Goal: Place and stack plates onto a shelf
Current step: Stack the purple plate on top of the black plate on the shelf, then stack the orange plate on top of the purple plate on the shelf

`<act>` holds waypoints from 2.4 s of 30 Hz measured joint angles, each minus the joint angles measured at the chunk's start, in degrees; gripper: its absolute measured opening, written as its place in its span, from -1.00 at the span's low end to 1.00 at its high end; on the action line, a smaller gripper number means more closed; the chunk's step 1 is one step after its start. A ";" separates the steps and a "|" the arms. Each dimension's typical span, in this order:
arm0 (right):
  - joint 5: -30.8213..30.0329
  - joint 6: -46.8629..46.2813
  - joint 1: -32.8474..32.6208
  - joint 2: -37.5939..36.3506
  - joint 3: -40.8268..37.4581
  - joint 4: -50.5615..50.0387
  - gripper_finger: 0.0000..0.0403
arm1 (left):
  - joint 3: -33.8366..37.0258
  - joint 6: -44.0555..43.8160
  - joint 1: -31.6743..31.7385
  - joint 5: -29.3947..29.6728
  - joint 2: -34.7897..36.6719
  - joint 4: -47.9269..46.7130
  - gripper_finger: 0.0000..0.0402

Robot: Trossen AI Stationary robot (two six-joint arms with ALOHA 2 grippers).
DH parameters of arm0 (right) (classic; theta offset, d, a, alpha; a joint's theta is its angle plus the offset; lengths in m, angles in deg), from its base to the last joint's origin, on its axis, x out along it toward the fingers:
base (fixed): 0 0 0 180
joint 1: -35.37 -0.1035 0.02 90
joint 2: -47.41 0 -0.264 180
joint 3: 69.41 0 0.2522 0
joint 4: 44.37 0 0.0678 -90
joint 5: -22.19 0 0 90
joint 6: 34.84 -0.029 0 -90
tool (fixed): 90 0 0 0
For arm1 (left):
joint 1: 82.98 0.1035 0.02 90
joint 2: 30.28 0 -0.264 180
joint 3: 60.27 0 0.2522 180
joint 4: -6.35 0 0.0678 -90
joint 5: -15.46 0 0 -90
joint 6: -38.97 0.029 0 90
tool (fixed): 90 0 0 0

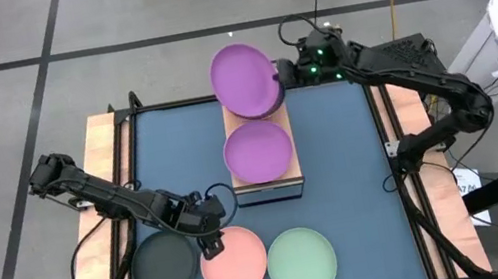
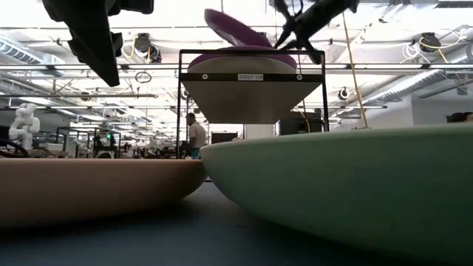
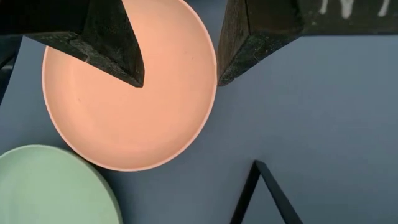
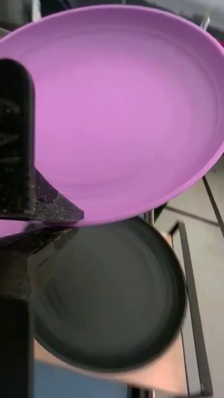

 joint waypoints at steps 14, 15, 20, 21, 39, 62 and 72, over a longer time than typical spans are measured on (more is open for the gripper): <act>0.14 2.03 4.42 4.79 -0.02 -1.68 -1.00 | 0.00 0.78 0.00 0.47 0.00 0.02 0.03; 0.12 2.26 4.58 5.06 -0.02 -2.12 -1.00 | 0.00 0.86 0.00 0.47 0.00 0.00 0.03; -0.46 3.67 5.13 6.16 -0.02 -2.95 -1.00 | 0.00 1.75 0.00 0.47 0.00 0.00 0.03; -1.02 3.73 5.26 6.21 -0.02 -3.21 -1.00 | 0.00 1.97 0.00 0.49 0.00 0.00 0.03; -4.12 6.03 6.29 6.54 -0.03 -7.41 -0.98 | 0.00 3.21 0.17 0.47 0.00 -0.26 0.03; -4.33 1.99 6.29 5.59 -3.82 -3.04 -0.47 | 0.00 0.84 0.74 0.25 -0.02 -1.49 0.03; -2.40 8.16 5.48 -4.17 -3.82 -2.50 -0.11 | 4.84 5.03 7.85 -11.46 -0.02 2.18 0.03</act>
